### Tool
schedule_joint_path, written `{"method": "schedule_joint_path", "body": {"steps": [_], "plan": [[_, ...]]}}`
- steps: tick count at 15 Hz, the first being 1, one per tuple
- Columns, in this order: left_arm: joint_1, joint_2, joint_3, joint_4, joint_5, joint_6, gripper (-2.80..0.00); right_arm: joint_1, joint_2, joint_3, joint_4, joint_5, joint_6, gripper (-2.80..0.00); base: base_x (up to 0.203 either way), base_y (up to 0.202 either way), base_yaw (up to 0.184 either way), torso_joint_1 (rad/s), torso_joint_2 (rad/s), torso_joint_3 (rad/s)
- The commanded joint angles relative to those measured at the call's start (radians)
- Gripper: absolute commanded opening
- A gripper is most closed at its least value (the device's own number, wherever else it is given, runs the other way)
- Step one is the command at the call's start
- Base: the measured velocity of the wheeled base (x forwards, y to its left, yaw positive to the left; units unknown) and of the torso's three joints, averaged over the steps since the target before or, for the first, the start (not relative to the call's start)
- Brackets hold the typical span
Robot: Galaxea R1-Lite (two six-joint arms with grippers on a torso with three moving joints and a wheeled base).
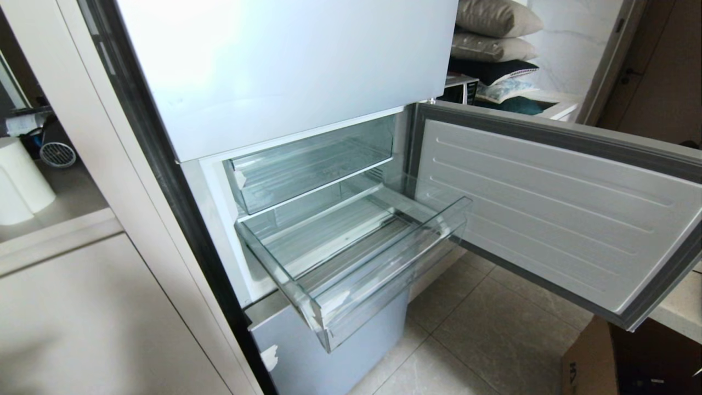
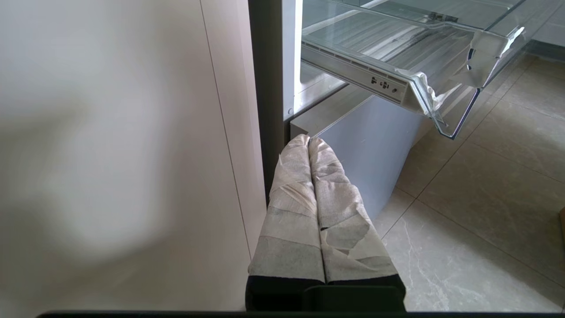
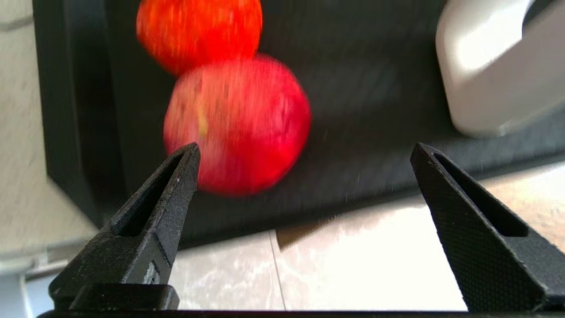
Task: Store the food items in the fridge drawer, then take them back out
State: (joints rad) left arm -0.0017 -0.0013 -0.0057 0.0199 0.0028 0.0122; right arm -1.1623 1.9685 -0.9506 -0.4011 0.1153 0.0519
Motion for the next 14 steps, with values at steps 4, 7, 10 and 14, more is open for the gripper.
{"method": "schedule_joint_path", "body": {"steps": [4,7,10,14], "plan": [[0.0,0.001,0.0,0.0,0.0,0.0,-2.8,0.024,0.067,-0.06,-0.002,0.008,0.009,0.0,0.0,0.0,0.0,0.0,0.0,0.0],[0.0,0.001,0.0,0.0,0.0,0.0,-2.8,0.039,0.084,-0.069,-0.004,0.045,0.034,0.0,0.0,0.0,0.0,0.0,0.0,0.0],[0.0,0.001,0.0,0.0,0.0,0.0,-2.8,0.046,0.105,-0.074,-0.004,0.053,0.043,0.0,0.0,0.0,0.0,0.0,0.0,0.0],[0.0,0.001,0.0,0.0,0.0,0.0,-2.8,0.062,0.139,-0.12,-0.004,0.053,0.055,0.0,0.0,0.0,0.0,0.0,0.0,0.0]]}}
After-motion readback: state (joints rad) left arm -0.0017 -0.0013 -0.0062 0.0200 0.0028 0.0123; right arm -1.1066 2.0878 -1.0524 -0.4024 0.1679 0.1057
